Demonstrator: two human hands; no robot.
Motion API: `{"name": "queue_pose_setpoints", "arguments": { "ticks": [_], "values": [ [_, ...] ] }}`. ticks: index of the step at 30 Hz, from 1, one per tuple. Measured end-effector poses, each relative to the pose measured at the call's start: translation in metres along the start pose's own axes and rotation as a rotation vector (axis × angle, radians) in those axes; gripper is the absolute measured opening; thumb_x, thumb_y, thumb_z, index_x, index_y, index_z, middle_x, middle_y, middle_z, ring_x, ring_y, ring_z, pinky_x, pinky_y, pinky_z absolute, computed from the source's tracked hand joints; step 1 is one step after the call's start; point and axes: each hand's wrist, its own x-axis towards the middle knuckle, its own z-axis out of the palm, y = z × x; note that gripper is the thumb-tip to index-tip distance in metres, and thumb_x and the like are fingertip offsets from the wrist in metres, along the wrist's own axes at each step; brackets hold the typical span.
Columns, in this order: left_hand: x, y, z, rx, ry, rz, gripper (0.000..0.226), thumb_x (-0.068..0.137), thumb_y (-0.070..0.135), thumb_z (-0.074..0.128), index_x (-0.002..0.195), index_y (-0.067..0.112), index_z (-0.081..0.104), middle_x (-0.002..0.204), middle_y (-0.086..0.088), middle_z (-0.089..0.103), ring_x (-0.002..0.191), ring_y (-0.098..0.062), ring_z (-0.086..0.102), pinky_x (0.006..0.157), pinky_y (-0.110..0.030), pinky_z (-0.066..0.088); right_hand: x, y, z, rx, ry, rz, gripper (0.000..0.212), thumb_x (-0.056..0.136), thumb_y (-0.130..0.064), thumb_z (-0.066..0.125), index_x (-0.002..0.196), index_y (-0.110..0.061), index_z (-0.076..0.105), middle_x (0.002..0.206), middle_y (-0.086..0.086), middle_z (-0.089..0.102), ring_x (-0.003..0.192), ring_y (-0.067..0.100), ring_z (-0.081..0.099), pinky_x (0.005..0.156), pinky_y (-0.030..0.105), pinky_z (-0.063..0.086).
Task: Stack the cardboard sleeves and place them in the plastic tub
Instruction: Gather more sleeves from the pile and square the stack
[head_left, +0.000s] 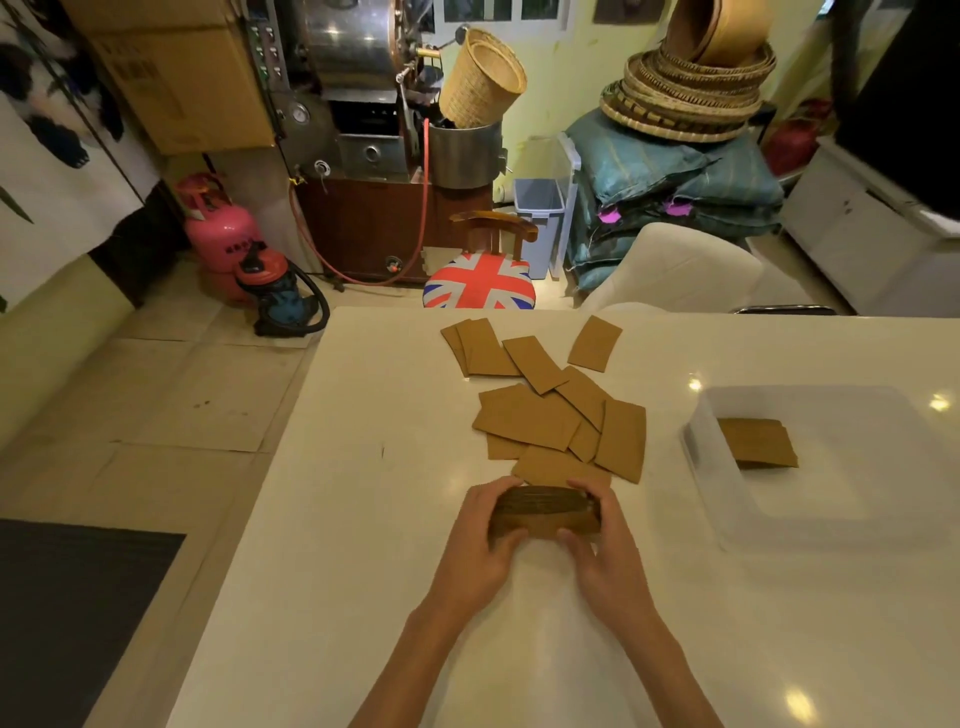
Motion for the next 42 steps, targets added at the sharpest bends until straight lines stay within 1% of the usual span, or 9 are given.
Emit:
{"name": "queue_pose_setpoints", "arguments": {
  "ticks": [6, 12, 18, 22, 25, 30, 34, 37, 42],
  "values": [
    [-0.003, 0.004, 0.030, -0.158, 0.207, -0.028, 0.018, 0.095, 0.031, 0.055, 0.110, 0.024, 0.061, 0.120, 0.007, 0.055, 0.115, -0.008, 0.054, 0.092, -0.017, 0.048, -0.002, -0.004, 0.021, 0.400, 0.193, 0.213, 0.035, 0.091, -0.046, 0.054, 0.121, -0.027, 0.055, 0.116, -0.010, 0.060, 0.110, 0.007, 0.056, 0.089, 0.022, 0.046],
    [0.012, 0.014, 0.043, -0.216, 0.483, -0.186, 0.018, 0.103, 0.024, 0.049, 0.116, 0.026, 0.061, 0.103, 0.008, 0.069, 0.094, -0.009, 0.067, 0.080, -0.023, 0.055, 0.005, -0.007, 0.045, 0.323, 0.493, 0.188, 0.029, 0.101, -0.027, 0.048, 0.129, -0.024, 0.056, 0.124, -0.014, 0.060, 0.117, 0.001, 0.054, 0.098, 0.026, 0.048],
    [0.018, 0.023, 0.044, -0.194, 0.519, -0.278, 0.021, 0.102, 0.030, 0.052, 0.122, 0.027, 0.057, 0.103, 0.008, 0.068, 0.093, -0.008, 0.067, 0.072, -0.018, 0.057, 0.008, -0.013, 0.044, 0.347, 0.457, 0.219, 0.044, 0.100, -0.035, 0.049, 0.143, -0.029, 0.045, 0.139, -0.014, 0.053, 0.124, 0.001, 0.050, 0.102, 0.026, 0.047],
    [0.019, 0.027, 0.045, -0.217, 0.529, -0.251, 0.016, 0.104, 0.023, 0.047, 0.102, 0.023, 0.063, 0.095, 0.007, 0.069, 0.089, -0.006, 0.065, 0.070, -0.012, 0.052, 0.002, -0.014, 0.045, 0.283, 0.478, 0.156, 0.030, 0.102, -0.029, 0.048, 0.128, -0.028, 0.060, 0.123, -0.019, 0.063, 0.114, -0.005, 0.056, 0.090, 0.011, 0.047],
    [0.014, 0.022, 0.044, -0.204, 0.570, -0.286, 0.021, 0.104, 0.015, 0.045, 0.090, 0.020, 0.060, 0.087, 0.002, 0.067, 0.079, -0.006, 0.062, 0.064, -0.012, 0.048, -0.004, -0.007, 0.049, 0.250, 0.453, 0.170, 0.026, 0.102, -0.027, 0.047, 0.122, -0.028, 0.063, 0.117, -0.017, 0.065, 0.109, 0.000, 0.060, 0.089, 0.017, 0.050],
    [0.002, 0.017, 0.047, -0.203, 0.610, -0.305, 0.025, 0.104, 0.013, 0.042, 0.083, 0.016, 0.055, 0.079, 0.000, 0.062, 0.075, -0.015, 0.059, 0.069, -0.028, 0.049, -0.016, -0.004, 0.052, 0.199, 0.385, 0.157, 0.018, 0.100, -0.029, 0.048, 0.111, -0.035, 0.061, 0.108, -0.014, 0.067, 0.102, 0.007, 0.064, 0.082, 0.018, 0.053],
    [0.013, 0.034, 0.036, -0.145, 0.532, -0.447, 0.026, 0.104, 0.017, 0.040, 0.083, 0.008, 0.052, 0.073, -0.004, 0.052, 0.072, -0.024, 0.050, 0.061, -0.032, 0.041, -0.021, -0.011, 0.021, 0.148, -0.015, 0.112, 0.046, 0.088, -0.029, 0.069, 0.126, -0.044, 0.048, 0.122, -0.020, 0.058, 0.113, 0.002, 0.057, 0.093, 0.020, 0.050],
    [0.011, 0.075, 0.030, -0.186, 0.242, -0.520, 0.034, 0.106, 0.038, 0.036, 0.095, 0.012, 0.055, 0.084, -0.004, 0.058, 0.079, -0.020, 0.057, 0.065, -0.027, 0.044, -0.029, -0.031, -0.023, 0.063, -0.060, 0.075, 0.058, 0.087, -0.025, 0.071, 0.132, -0.045, 0.041, 0.128, -0.024, 0.049, 0.115, 0.001, 0.053, 0.094, 0.027, 0.053],
    [-0.007, 0.129, 0.034, -0.532, -0.286, -0.352, 0.068, 0.079, 0.053, 0.070, 0.138, 0.047, 0.038, 0.133, 0.010, 0.062, 0.116, -0.009, 0.064, 0.091, -0.031, 0.057, -0.031, -0.075, -0.129, 0.501, -0.131, 0.521, 0.051, 0.077, -0.031, 0.076, 0.122, -0.043, 0.056, 0.121, 0.005, 0.057, 0.103, 0.029, 0.064, 0.073, 0.031, 0.059]
  ]
}}
